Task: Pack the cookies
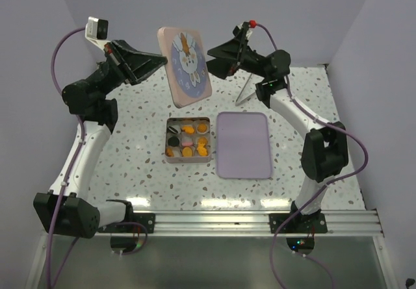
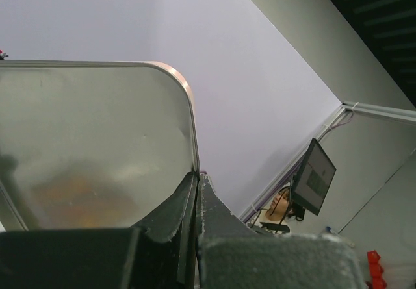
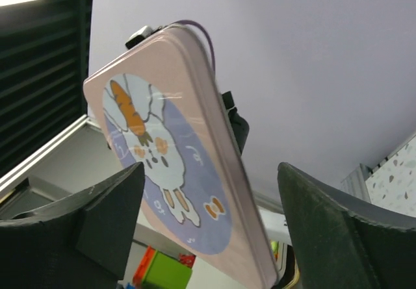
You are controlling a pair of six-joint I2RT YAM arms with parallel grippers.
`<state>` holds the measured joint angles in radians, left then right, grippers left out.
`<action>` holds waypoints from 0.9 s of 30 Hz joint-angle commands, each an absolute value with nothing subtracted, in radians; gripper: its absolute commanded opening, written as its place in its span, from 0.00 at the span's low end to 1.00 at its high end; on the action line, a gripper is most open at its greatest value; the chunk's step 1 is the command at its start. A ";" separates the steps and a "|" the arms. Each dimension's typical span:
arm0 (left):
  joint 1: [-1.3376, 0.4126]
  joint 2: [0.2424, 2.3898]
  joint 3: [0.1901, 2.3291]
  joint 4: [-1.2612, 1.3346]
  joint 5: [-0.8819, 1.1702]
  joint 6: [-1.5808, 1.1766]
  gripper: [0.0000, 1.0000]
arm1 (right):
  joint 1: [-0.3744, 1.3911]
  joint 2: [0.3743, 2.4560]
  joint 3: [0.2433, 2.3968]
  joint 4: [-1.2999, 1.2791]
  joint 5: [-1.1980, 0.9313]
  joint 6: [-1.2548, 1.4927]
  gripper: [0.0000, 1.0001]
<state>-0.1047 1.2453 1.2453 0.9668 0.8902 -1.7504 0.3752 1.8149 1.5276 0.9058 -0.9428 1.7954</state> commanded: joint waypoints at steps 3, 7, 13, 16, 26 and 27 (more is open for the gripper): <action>-0.097 1.235 1.238 1.074 0.870 -1.786 0.00 | 0.394 1.801 1.499 1.208 -0.950 1.968 0.73; -0.095 1.235 1.230 1.062 0.873 -1.779 0.00 | 0.393 1.809 1.444 1.439 -0.930 2.132 0.56; -0.086 1.229 1.206 1.043 0.870 -1.776 0.00 | 0.393 1.776 1.394 1.519 -0.930 2.177 0.41; -0.081 1.224 1.198 1.019 0.871 -1.764 0.00 | 0.393 1.760 1.401 1.525 -0.928 2.186 0.31; -0.046 1.171 1.131 0.760 0.891 -1.637 0.25 | 0.393 1.675 1.330 1.508 -0.942 2.175 0.00; -0.037 1.155 1.118 0.686 0.888 -1.617 0.34 | 0.393 1.658 1.303 1.505 -0.937 2.166 0.00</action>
